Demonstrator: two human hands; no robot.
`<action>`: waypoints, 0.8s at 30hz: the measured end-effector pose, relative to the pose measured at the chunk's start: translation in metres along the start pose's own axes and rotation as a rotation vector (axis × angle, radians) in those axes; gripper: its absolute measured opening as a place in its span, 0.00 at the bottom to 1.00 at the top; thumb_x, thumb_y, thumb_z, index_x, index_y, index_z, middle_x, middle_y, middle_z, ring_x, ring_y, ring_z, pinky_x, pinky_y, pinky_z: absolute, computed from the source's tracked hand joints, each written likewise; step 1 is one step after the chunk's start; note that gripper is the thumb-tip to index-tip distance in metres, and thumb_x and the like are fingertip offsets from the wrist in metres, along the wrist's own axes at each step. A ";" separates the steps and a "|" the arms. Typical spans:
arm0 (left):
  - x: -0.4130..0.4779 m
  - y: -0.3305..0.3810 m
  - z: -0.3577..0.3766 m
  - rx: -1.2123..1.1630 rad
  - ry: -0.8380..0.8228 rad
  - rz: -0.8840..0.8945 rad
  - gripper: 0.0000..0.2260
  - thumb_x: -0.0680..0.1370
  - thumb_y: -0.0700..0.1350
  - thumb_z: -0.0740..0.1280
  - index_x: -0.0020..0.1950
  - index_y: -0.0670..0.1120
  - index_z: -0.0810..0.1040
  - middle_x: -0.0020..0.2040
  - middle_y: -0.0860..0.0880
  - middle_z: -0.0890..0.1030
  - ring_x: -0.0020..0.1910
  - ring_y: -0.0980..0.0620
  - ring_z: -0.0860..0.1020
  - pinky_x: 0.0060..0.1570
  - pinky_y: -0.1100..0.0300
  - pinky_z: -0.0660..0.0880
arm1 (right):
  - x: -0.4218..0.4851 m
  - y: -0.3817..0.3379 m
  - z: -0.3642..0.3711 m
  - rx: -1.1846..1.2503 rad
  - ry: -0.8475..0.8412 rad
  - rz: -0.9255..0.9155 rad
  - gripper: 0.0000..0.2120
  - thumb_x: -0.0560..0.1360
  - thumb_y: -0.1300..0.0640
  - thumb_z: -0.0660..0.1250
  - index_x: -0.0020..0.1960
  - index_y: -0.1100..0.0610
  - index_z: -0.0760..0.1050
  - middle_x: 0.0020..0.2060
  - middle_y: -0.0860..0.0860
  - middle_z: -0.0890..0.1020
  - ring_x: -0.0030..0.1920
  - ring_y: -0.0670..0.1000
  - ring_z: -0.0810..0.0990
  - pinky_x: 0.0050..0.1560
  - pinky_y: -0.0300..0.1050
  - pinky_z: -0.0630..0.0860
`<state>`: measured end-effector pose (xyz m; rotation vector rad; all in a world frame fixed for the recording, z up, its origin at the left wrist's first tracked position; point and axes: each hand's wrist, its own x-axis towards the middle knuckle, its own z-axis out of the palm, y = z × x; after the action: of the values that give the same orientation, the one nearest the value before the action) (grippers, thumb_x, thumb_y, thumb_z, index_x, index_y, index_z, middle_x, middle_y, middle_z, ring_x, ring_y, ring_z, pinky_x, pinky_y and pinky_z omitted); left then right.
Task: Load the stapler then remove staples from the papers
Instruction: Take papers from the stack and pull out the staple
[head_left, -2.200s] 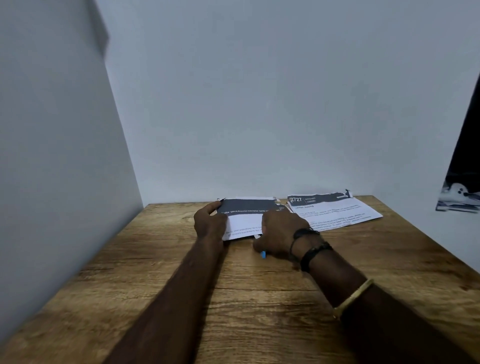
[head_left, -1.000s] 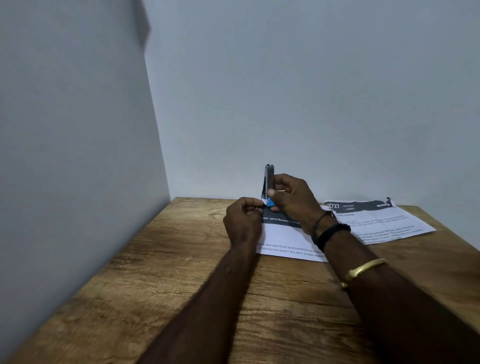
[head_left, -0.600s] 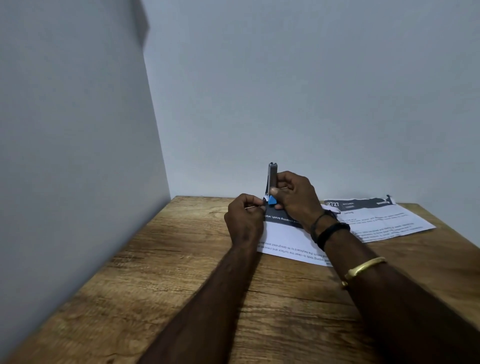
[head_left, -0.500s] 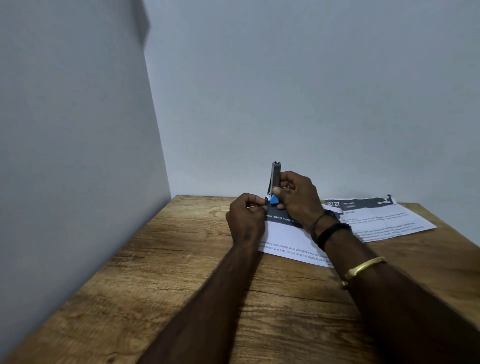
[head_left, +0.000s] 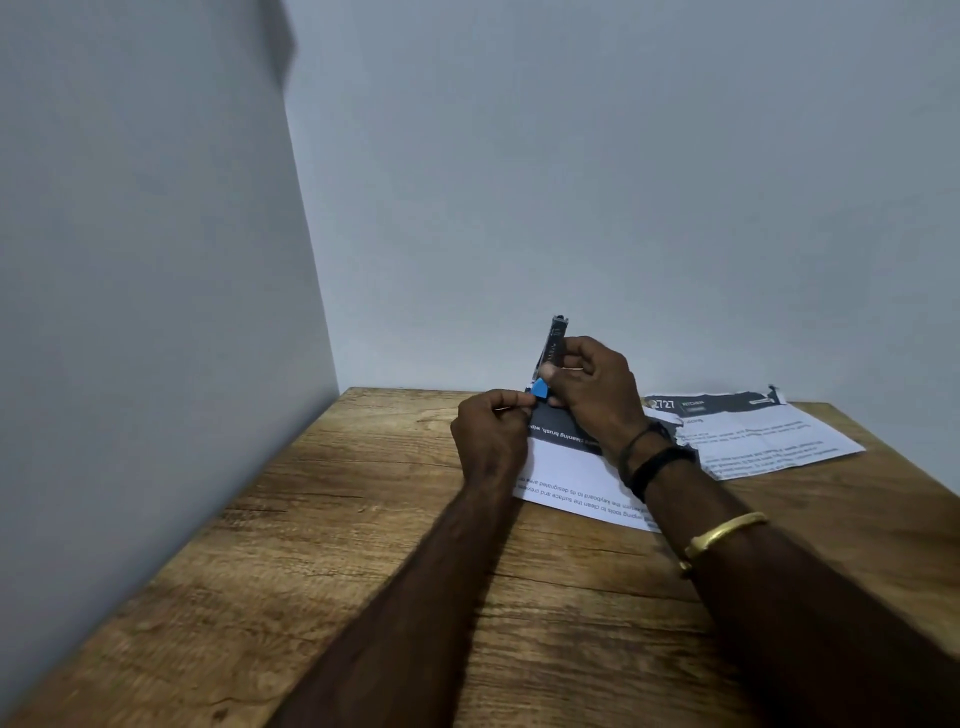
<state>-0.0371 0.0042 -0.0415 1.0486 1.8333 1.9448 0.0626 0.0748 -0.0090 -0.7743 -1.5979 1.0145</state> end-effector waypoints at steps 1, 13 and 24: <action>0.000 0.000 0.000 0.011 0.001 0.005 0.05 0.76 0.38 0.72 0.48 0.45 0.87 0.45 0.49 0.87 0.45 0.53 0.84 0.40 0.66 0.79 | -0.002 -0.003 -0.001 0.018 0.025 -0.003 0.10 0.76 0.62 0.73 0.58 0.61 0.80 0.52 0.59 0.85 0.51 0.59 0.86 0.49 0.56 0.85; 0.003 0.003 -0.012 0.140 0.111 0.175 0.30 0.73 0.35 0.72 0.75 0.41 0.71 0.73 0.43 0.71 0.73 0.47 0.71 0.73 0.59 0.66 | -0.034 -0.019 -0.037 -0.667 -0.053 0.071 0.12 0.65 0.48 0.76 0.38 0.57 0.85 0.35 0.50 0.86 0.40 0.50 0.84 0.39 0.44 0.79; 0.005 0.003 -0.017 0.117 0.158 0.127 0.31 0.74 0.37 0.73 0.76 0.40 0.69 0.75 0.42 0.71 0.75 0.45 0.69 0.75 0.57 0.64 | -0.056 -0.011 -0.023 -1.049 -0.267 0.166 0.19 0.63 0.41 0.74 0.33 0.52 0.68 0.33 0.49 0.75 0.39 0.54 0.77 0.27 0.40 0.61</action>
<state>-0.0515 -0.0058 -0.0359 1.0996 2.0330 2.0681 0.0991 0.0266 -0.0198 -1.5222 -2.3385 0.3161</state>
